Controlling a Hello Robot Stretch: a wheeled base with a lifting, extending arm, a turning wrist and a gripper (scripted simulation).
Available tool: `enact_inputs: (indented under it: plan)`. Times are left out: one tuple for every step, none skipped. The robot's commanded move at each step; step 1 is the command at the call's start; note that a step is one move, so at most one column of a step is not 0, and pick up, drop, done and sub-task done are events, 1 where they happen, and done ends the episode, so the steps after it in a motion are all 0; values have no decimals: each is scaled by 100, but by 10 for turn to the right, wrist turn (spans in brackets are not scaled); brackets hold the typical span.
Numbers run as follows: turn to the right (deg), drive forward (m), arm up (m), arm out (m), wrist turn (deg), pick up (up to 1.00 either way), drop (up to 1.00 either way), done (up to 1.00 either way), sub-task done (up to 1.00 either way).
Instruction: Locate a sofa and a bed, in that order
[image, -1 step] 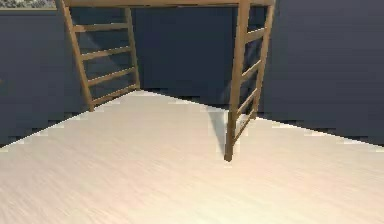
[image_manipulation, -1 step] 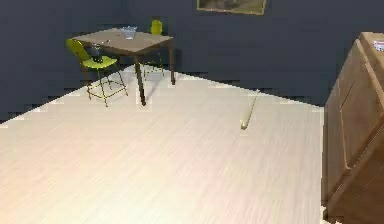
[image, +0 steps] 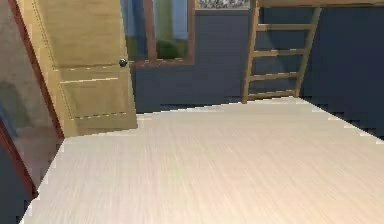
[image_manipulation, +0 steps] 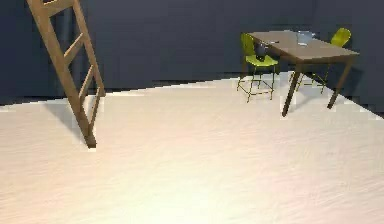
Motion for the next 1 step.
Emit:
enact_inputs:
  plan:
    - [-300,0,0,0,0,0,0,0,0]
